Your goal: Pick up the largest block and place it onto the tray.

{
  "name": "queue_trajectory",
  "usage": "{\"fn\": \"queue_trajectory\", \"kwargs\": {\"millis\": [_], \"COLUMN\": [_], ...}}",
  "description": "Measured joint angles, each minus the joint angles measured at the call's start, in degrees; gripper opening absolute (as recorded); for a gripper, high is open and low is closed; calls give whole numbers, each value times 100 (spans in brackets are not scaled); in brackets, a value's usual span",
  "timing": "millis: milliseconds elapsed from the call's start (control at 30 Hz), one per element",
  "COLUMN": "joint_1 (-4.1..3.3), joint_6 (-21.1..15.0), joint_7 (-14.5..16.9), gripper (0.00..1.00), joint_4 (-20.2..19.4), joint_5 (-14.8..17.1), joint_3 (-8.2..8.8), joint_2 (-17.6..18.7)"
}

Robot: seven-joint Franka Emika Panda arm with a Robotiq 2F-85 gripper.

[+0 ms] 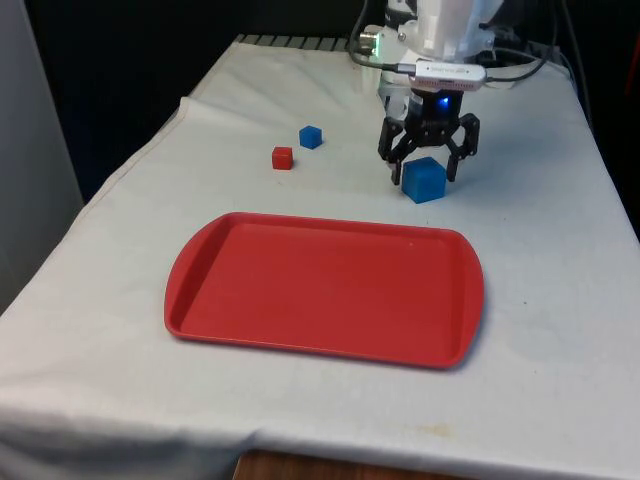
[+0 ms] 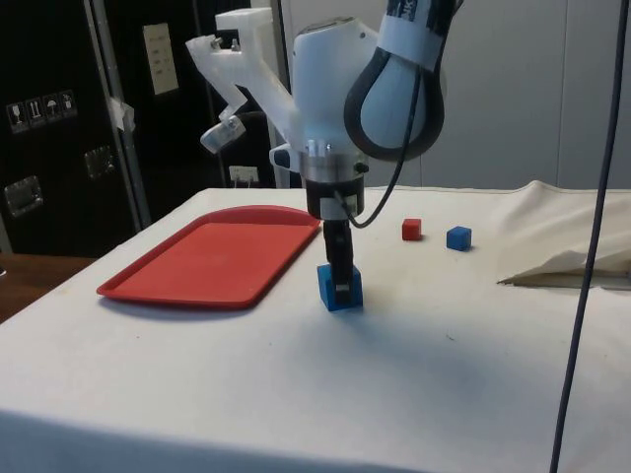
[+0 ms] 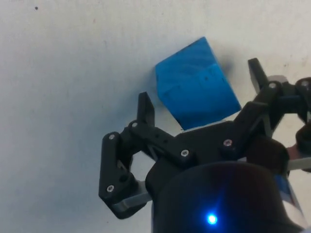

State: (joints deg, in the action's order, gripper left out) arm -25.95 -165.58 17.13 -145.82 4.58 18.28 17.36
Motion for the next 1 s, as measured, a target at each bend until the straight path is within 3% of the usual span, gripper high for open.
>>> {"fn": "queue_trajectory", "kwargs": {"millis": [33, 67, 233, 633, 1000], "joint_1": [0, 0, 0, 0, 29], "joint_6": [-6, -6, -6, -11, 447], "joint_7": [0, 6, 17, 17, 97], "gripper": [80, 57, 0, 0, 0], "joint_4": [0, 0, 0, 23, 229], "joint_5": [0, 0, 0, 0, -23], "joint_3": [0, 0, 0, 0, 74], "joint_2": [6, 6, 11, 6, -476]}}
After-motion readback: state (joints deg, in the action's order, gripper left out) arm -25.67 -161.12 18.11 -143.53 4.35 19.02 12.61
